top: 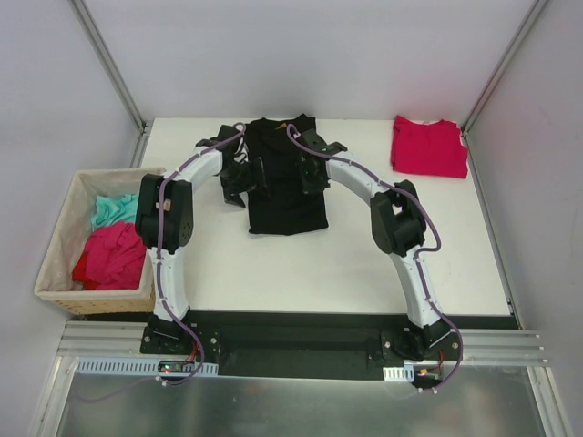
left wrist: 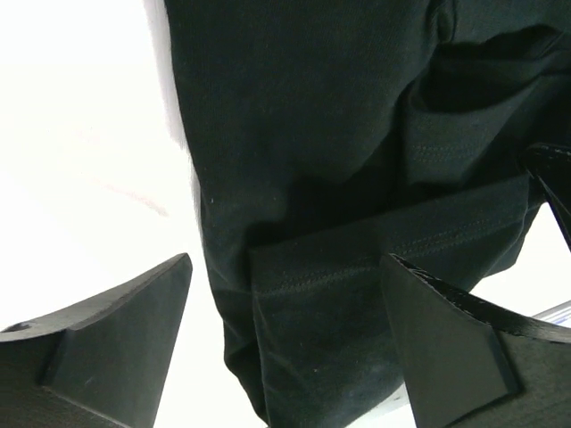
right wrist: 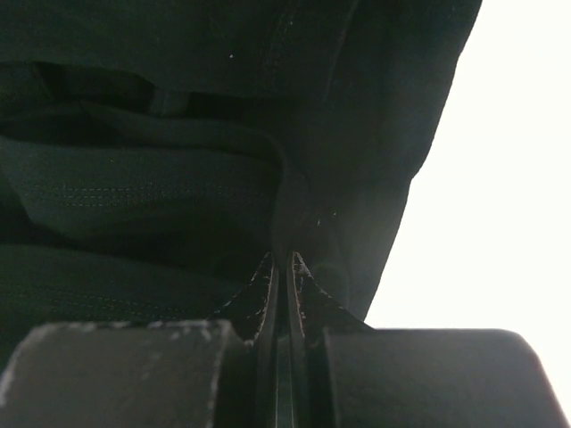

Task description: Fold and stack the t-shirts

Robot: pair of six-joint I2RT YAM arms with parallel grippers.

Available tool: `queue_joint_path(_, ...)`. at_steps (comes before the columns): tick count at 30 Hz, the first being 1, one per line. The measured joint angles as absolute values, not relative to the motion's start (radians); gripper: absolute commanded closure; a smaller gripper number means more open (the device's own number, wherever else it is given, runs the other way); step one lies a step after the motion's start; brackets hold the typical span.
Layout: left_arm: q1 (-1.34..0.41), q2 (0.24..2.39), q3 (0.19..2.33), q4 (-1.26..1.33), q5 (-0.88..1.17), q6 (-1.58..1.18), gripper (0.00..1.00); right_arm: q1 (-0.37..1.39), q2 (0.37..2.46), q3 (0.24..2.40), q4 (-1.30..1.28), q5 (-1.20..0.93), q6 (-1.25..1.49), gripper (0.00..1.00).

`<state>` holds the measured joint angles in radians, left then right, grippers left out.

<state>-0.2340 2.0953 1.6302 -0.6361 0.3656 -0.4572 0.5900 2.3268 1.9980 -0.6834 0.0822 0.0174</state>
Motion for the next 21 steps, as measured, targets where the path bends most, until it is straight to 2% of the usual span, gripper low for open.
queue_joint_path(2,-0.234,2.086,1.620,-0.636,0.366,-0.456,0.30,0.591,2.327,1.998,-0.683,0.083,0.017,0.99)
queue_joint_path(3,-0.234,2.083,1.618,-0.637,0.367,-0.457,0.44,0.591,2.327,1.998,-0.683,0.083,0.017,0.99)
queue_joint_path(4,-0.234,2.080,1.617,-0.637,0.367,-0.458,0.53,0.591,2.327,1.998,-0.683,0.083,0.017,0.99)
queue_joint_path(6,-0.234,2.072,1.612,-0.636,0.369,-0.461,0.77,0.592,2.327,1.998,-0.683,0.084,0.017,0.99)
queue_joint_path(7,-0.234,2.067,1.609,-0.636,0.369,-0.463,0.79,0.592,2.327,1.998,-0.683,0.085,0.017,0.99)
queue_joint_path(12,-0.234,2.043,1.602,-0.634,0.392,-0.461,0.75,0.594,2.327,1.997,-0.683,0.088,0.017,0.99)
queue_joint_path(15,-0.235,2.020,1.578,-0.632,0.400,-0.462,0.65,0.596,2.326,1.988,-0.678,0.090,0.017,0.99)
queue_joint_path(16,-0.235,2.012,1.564,-0.631,0.403,-0.464,0.56,0.596,2.325,1.979,-0.673,0.090,0.018,0.99)
queue_joint_path(19,-0.237,1.986,1.513,-0.626,0.404,-0.466,0.45,0.598,2.318,1.949,-0.658,0.090,0.018,0.99)
queue_joint_path(21,-0.239,1.966,1.477,-0.624,0.403,-0.469,0.44,0.600,2.312,1.938,-0.649,0.090,0.018,0.99)
